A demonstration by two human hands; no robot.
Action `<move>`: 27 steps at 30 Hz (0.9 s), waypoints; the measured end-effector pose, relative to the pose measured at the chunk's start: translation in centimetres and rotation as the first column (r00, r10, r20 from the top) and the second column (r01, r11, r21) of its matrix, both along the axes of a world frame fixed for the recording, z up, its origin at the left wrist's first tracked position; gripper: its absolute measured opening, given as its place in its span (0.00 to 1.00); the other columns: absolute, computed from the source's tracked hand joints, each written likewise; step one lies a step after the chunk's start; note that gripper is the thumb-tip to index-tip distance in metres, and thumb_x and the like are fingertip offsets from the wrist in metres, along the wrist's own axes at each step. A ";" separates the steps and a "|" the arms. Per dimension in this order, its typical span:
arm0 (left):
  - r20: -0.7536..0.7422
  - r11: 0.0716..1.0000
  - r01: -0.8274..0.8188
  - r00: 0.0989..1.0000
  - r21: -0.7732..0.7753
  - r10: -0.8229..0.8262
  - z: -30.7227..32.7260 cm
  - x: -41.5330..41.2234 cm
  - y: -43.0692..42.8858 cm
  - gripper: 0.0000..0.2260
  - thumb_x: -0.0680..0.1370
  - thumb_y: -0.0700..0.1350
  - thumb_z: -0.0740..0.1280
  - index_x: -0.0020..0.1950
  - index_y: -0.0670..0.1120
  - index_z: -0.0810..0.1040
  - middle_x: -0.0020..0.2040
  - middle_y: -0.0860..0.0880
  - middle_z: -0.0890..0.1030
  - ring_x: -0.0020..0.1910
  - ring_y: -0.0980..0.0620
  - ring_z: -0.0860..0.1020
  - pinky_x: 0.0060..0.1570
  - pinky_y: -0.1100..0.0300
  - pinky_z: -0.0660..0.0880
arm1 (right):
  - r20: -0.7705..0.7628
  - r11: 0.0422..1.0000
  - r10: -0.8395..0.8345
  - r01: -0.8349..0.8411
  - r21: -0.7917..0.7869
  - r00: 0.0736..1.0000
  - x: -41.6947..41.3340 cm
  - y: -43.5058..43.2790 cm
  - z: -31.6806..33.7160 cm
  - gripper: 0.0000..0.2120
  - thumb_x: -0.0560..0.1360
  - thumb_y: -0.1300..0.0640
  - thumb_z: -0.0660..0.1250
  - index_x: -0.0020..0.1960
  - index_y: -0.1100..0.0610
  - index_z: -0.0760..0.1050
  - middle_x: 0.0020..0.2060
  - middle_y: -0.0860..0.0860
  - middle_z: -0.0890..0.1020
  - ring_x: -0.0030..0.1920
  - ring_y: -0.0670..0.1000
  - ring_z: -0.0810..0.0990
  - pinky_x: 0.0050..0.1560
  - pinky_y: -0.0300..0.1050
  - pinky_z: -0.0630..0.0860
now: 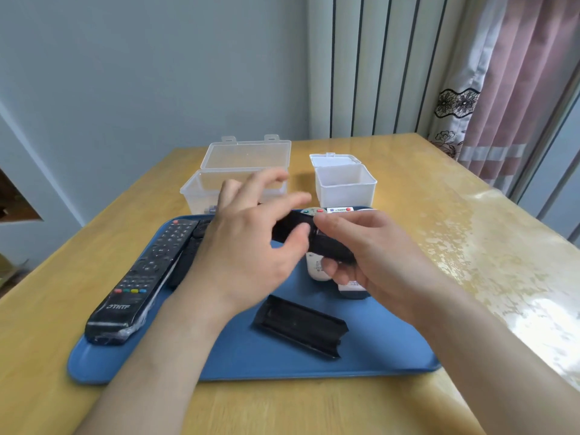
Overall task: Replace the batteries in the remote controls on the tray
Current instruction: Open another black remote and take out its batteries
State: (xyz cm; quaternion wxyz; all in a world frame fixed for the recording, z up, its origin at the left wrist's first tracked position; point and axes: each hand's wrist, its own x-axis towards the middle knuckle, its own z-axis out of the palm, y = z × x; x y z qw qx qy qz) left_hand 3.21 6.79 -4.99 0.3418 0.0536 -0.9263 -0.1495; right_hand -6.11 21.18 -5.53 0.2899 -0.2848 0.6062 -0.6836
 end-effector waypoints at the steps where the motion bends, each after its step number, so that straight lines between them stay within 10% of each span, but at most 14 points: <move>1: 0.055 1.000 -0.006 0.998 -0.011 0.007 0.1 0.1 -0.2 0.18 0.72 0.59 0.61 0.60 0.59 0.79 0.59 0.61 0.75 0.54 0.55 0.65 0.58 0.68 0.63 | -0.018 1.000 -0.014 0.014 -0.009 1.000 -0.2 0.2 0.1 0.11 0.79 0.59 0.66 0.47 0.67 0.81 0.38 0.57 0.77 0.27 0.51 0.71 0.25 0.37 0.69; 5: 0.101 0.957 -0.028 0.995 0.288 -0.002 0.3 0.3 -0.2 0.12 0.69 0.59 0.68 0.50 0.59 0.80 0.41 0.57 0.80 0.44 0.53 0.76 0.47 0.52 0.76 | 0.097 0.985 -0.074 0.088 -0.151 0.993 -0.7 0.4 0.5 0.04 0.75 0.63 0.69 0.43 0.61 0.83 0.36 0.55 0.79 0.29 0.46 0.71 0.30 0.34 0.72; 8: 0.095 0.711 0.103 0.968 0.696 -0.233 1.0 0.2 0.9 0.11 0.70 0.57 0.69 0.44 0.52 0.82 0.34 0.48 0.83 0.32 0.46 0.79 0.39 0.48 0.77 | 0.083 0.977 -0.142 0.153 -0.147 0.986 -0.3 -0.2 0.3 0.09 0.78 0.57 0.67 0.41 0.56 0.82 0.36 0.59 0.74 0.31 0.48 0.71 0.34 0.39 0.70; 12: -0.038 0.893 0.095 0.996 0.440 -0.086 0.6 0.1 0.8 0.05 0.75 0.52 0.71 0.41 0.53 0.82 0.34 0.61 0.79 0.31 0.54 0.72 0.36 0.60 0.71 | 0.017 0.987 -0.155 0.155 -0.034 0.988 0.4 -0.7 -0.1 0.13 0.81 0.54 0.62 0.51 0.63 0.78 0.42 0.62 0.80 0.40 0.58 0.80 0.40 0.56 0.78; 17: -0.147 0.930 0.165 0.982 0.328 -0.123 0.7 0.3 1.8 0.10 0.70 0.43 0.74 0.48 0.54 0.79 0.37 0.70 0.72 0.29 0.64 0.67 0.33 0.73 0.62 | 0.149 0.997 -0.067 0.071 -0.021 0.987 1.2 -0.7 0.0 0.10 0.81 0.56 0.60 0.50 0.61 0.75 0.35 0.59 0.75 0.29 0.61 0.80 0.37 0.65 0.81; 27: -0.045 0.988 0.117 0.993 0.105 -0.113 0.4 0.2 1.9 0.13 0.69 0.47 0.72 0.51 0.50 0.74 0.44 0.62 0.76 0.46 0.68 0.68 0.48 0.77 0.62 | 0.109 0.996 -0.086 0.089 -0.021 0.990 1.4 -0.7 -0.4 0.21 0.83 0.47 0.55 0.49 0.64 0.75 0.28 0.61 0.76 0.25 0.59 0.76 0.29 0.51 0.77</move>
